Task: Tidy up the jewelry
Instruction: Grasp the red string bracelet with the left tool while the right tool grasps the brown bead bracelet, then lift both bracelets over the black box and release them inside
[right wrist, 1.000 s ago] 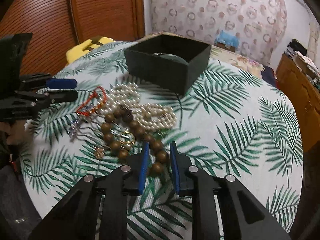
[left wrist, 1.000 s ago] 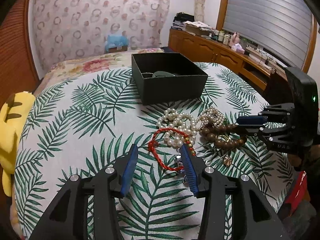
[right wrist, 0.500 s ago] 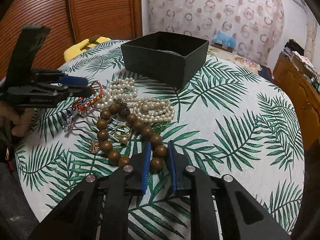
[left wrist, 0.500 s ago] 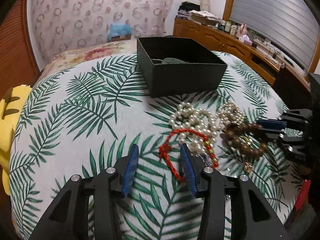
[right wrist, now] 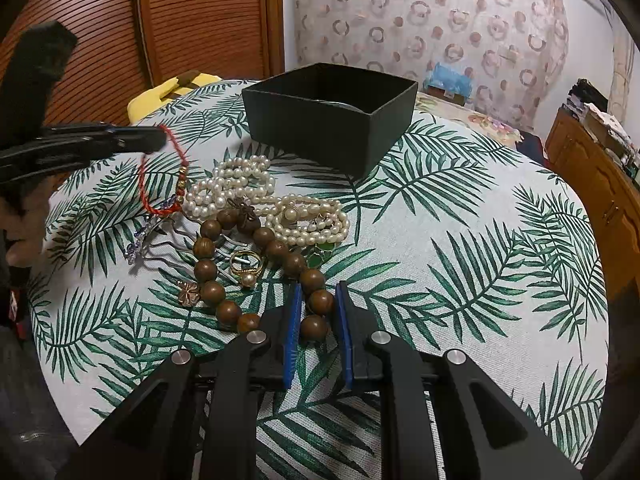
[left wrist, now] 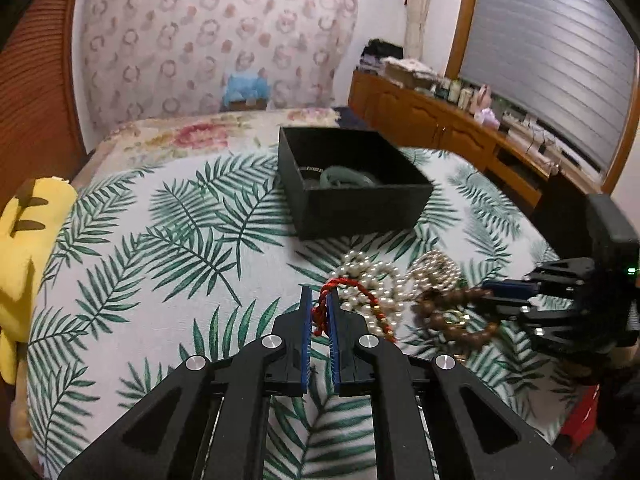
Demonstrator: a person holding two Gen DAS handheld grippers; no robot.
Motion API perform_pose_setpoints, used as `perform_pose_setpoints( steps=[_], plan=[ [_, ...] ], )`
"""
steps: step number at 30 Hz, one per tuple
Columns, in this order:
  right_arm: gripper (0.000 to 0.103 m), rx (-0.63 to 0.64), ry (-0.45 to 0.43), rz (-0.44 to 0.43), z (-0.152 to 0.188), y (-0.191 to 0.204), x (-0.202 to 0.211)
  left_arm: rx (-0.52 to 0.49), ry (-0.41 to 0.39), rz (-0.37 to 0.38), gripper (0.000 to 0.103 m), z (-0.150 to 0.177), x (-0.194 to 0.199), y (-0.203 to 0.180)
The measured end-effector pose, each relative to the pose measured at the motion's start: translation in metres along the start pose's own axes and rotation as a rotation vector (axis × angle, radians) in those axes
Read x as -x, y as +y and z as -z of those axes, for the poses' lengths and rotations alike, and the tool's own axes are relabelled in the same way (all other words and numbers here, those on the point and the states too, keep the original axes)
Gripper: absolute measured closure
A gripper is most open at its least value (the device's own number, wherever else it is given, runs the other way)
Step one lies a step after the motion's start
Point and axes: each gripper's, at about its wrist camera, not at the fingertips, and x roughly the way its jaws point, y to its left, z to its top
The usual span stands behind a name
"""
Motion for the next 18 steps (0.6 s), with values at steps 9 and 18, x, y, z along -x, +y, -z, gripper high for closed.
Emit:
perform_pose_setpoints(
  steps=[9,18],
  plan=[
    [0.083,-0.007,0.001,-0.010,0.000,-0.001,-0.001,-0.009,-0.052,-0.009,0.097,-0.002,0.021,-0.006],
    [0.088,0.025,-0.023,0.013,-0.002,0.010,0.004,-0.024,-0.077,-0.015,0.097,-0.006,0.030,-0.008]
  ],
)
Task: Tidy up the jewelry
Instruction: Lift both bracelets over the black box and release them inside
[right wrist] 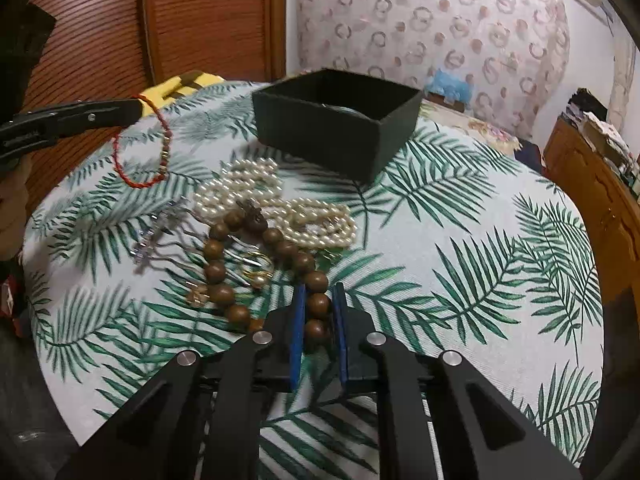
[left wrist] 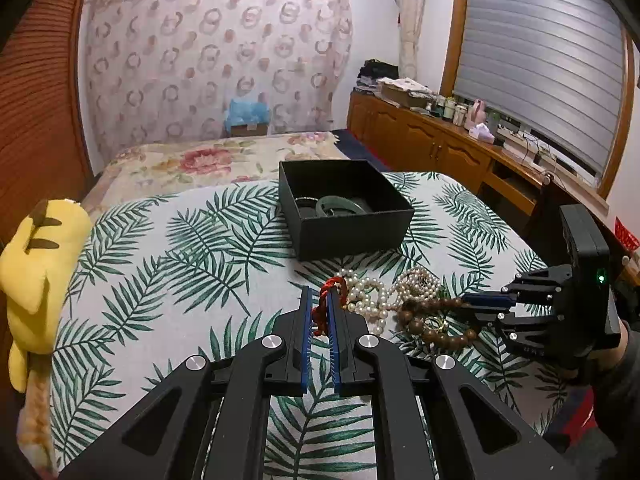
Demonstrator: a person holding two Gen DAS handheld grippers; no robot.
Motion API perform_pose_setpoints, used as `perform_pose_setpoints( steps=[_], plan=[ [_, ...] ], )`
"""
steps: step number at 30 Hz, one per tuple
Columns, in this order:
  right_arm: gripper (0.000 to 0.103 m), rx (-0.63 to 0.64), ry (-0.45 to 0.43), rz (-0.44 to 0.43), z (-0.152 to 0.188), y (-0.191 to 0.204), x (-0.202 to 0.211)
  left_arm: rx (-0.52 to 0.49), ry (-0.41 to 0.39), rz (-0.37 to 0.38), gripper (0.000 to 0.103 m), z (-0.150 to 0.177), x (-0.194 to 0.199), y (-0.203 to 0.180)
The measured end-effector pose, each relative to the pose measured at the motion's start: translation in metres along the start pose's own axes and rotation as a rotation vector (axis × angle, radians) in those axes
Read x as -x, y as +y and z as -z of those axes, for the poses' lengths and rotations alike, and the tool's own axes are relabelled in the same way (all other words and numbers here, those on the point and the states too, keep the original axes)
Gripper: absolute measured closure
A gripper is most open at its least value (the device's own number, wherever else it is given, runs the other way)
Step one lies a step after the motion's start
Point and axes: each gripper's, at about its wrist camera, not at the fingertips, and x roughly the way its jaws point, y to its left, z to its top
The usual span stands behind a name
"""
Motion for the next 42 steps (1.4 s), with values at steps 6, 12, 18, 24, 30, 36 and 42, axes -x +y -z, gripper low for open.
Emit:
perform_pose_setpoints(
  steps=[6,12,18,24,30,36,42],
  plan=[
    [0.088,0.022,-0.091,0.012,-0.022,0.005,0.026,0.004,-0.012,-0.001,0.097,-0.003,0.001,0.001],
    [0.088,0.042,-0.161,0.027,-0.049,0.002,0.047,-0.001,-0.041,0.005,0.097,-0.014,0.006,0.002],
    [0.088,0.054,-0.211,0.025,-0.077,-0.004,0.057,-0.017,-0.066,-0.002,0.097,-0.029,0.006,0.002],
    [0.088,0.072,-0.257,0.035,-0.104,-0.009,0.065,-0.045,-0.076,-0.010,0.097,-0.041,0.000,-0.004],
    [0.088,0.104,-0.288,0.054,-0.128,-0.012,0.060,-0.056,-0.086,-0.010,0.097,-0.058,-0.014,-0.005],
    [0.088,0.086,-0.316,0.068,-0.145,-0.022,0.048,-0.060,-0.126,-0.012,0.097,-0.078,-0.019,-0.006],
    [0.088,0.041,-0.305,0.063,-0.158,-0.038,0.027,-0.069,-0.126,-0.010,0.097,-0.096,-0.032,-0.009]
  ],
)
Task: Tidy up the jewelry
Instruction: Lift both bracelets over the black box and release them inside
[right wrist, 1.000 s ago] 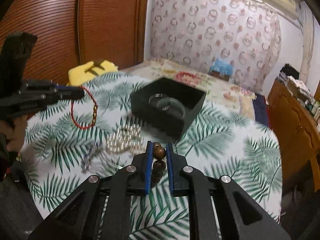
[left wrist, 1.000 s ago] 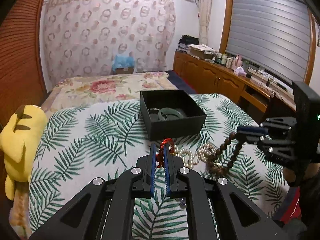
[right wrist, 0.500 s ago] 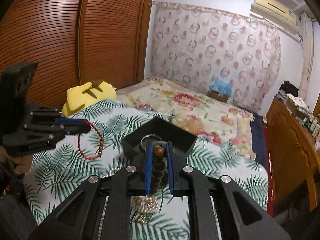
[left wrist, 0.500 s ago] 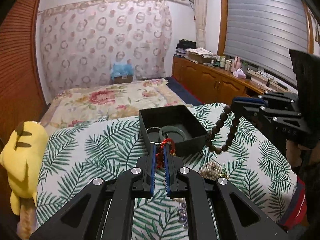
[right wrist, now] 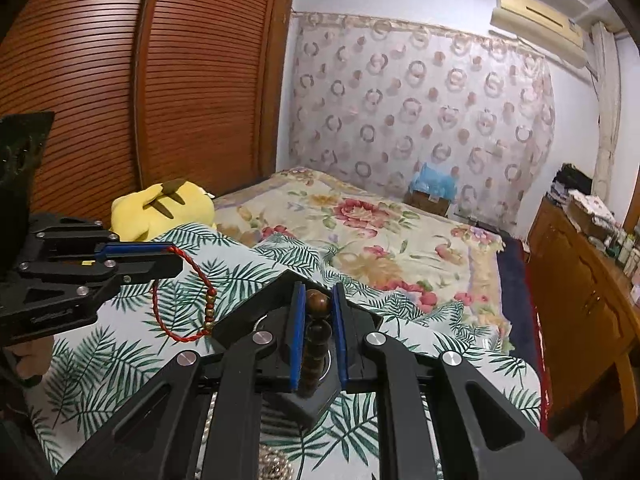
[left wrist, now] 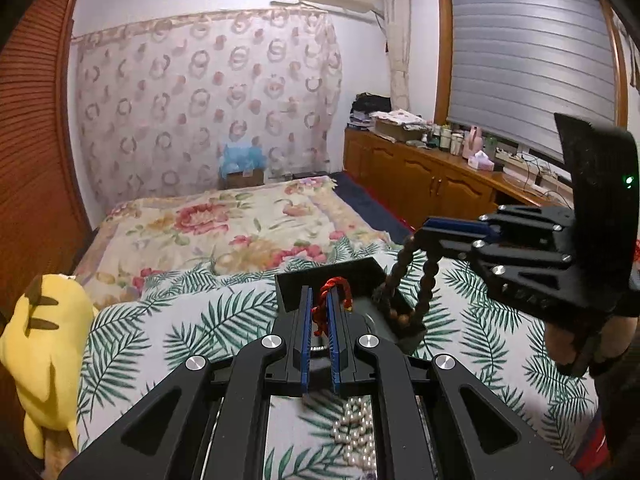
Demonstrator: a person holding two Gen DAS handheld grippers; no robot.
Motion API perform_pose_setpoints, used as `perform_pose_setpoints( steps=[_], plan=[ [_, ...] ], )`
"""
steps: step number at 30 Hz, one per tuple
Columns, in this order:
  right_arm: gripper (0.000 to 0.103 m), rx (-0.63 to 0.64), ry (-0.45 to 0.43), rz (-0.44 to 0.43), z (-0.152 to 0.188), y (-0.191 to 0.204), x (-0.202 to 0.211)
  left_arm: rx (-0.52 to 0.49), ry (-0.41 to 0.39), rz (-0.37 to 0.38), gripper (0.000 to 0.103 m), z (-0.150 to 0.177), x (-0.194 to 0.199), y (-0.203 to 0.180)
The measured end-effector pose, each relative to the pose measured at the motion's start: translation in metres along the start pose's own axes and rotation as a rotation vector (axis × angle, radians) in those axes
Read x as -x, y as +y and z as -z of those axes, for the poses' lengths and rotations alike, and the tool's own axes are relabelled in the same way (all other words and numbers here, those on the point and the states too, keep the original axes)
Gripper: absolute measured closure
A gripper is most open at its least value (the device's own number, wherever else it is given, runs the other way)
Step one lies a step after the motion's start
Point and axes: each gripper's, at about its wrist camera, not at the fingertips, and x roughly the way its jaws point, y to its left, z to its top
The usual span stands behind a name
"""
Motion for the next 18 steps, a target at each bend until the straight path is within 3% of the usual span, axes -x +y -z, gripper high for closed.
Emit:
perform_pose_setpoints(
  steps=[8,9,10,12,18],
  plan=[
    [0.088,-0.049,0.045,-0.002,0.017,-0.011,-0.024,-0.006,0.053,-0.017,0.096,-0.002,-0.034,-0.004],
    [0.088,-0.051,0.051,0.000,0.019,-0.012,-0.026,-0.006,0.061,-0.027,0.089,-0.002,-0.036,-0.004],
    [0.088,-0.053,0.057,0.000,0.020,-0.013,-0.028,-0.007,0.060,-0.031,0.074,-0.002,-0.037,-0.004],
    [0.088,-0.056,0.063,-0.001,0.022,-0.014,-0.031,-0.015,0.040,-0.031,0.053,-0.002,-0.033,-0.007],
    [0.088,-0.054,0.058,-0.013,0.023,-0.012,-0.037,-0.002,0.027,-0.045,0.034,0.000,-0.025,-0.004]
  ],
)
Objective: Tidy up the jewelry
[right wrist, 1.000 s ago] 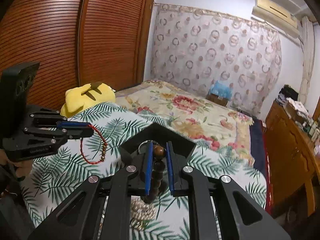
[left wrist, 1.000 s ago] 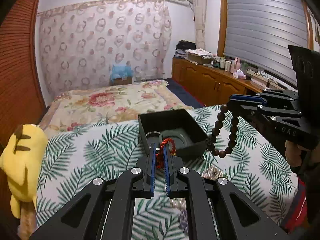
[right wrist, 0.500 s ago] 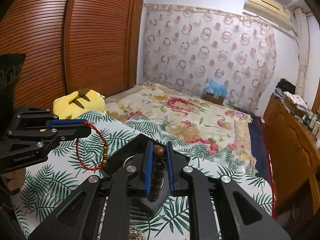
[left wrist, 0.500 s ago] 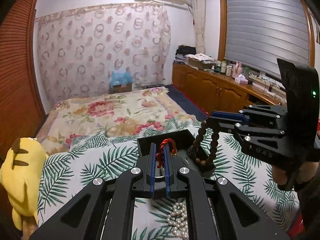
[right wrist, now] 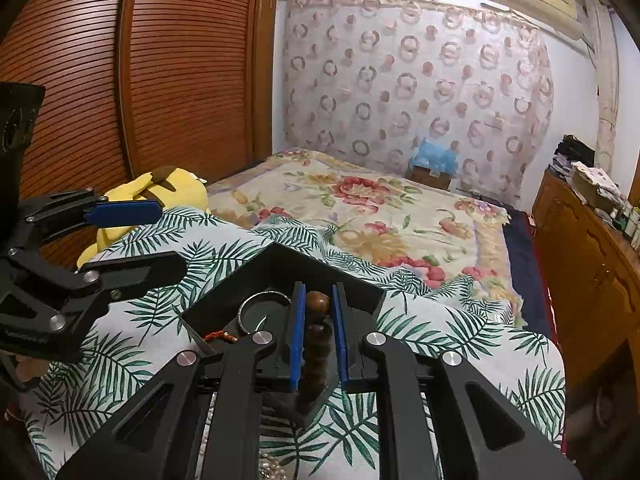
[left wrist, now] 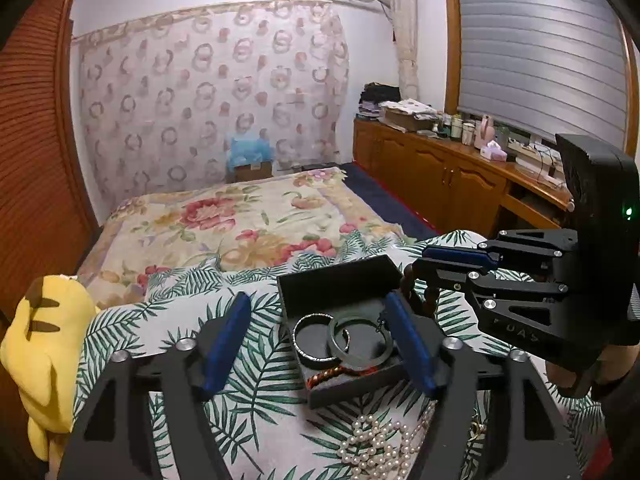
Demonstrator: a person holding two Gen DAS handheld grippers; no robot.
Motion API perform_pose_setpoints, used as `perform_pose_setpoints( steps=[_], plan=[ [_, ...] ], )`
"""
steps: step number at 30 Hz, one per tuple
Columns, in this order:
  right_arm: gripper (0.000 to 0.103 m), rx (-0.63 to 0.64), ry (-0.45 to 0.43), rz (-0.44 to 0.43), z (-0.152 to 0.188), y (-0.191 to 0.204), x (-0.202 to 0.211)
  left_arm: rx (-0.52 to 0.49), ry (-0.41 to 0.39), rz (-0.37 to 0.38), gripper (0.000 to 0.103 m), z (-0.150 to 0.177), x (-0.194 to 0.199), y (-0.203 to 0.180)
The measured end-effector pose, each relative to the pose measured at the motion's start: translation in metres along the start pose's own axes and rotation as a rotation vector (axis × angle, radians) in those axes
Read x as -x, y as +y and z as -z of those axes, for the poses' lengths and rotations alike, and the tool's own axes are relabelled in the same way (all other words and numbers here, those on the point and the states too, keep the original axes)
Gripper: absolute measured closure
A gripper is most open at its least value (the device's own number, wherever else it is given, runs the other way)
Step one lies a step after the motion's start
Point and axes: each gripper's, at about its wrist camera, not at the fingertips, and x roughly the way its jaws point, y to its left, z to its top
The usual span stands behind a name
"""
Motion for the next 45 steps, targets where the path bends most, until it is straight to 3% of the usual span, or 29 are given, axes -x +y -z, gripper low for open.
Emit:
perform_pose_setpoints(
  steps=[9,13,24,33,40,45],
  plan=[
    [0.087,0.000,0.008,-0.014,-0.005,0.009,-0.007,0.034,0.016,-0.016,0.023,0.016,0.010,0.016],
    [0.066,-0.004,-0.011,-0.017,-0.007,0.009,-0.003,0.033,0.021,-0.033,0.018,0.026,0.016,0.020],
    [0.066,-0.015,0.010,-0.029,0.021,0.013,0.026,0.029,0.065,-0.033,0.015,0.061,0.030,0.021],
    [0.066,0.010,0.159,-0.060,0.080,0.023,0.020,0.030,0.142,-0.002,0.012,0.089,0.022,0.015],
    [0.079,-0.013,0.240,-0.090,0.105,0.017,0.007,0.027,0.188,0.009,0.012,0.101,0.014,0.014],
    [0.080,-0.028,0.262,-0.075,0.107,0.012,0.003,0.028,0.201,0.017,0.012,0.106,0.011,0.012]
  ],
)
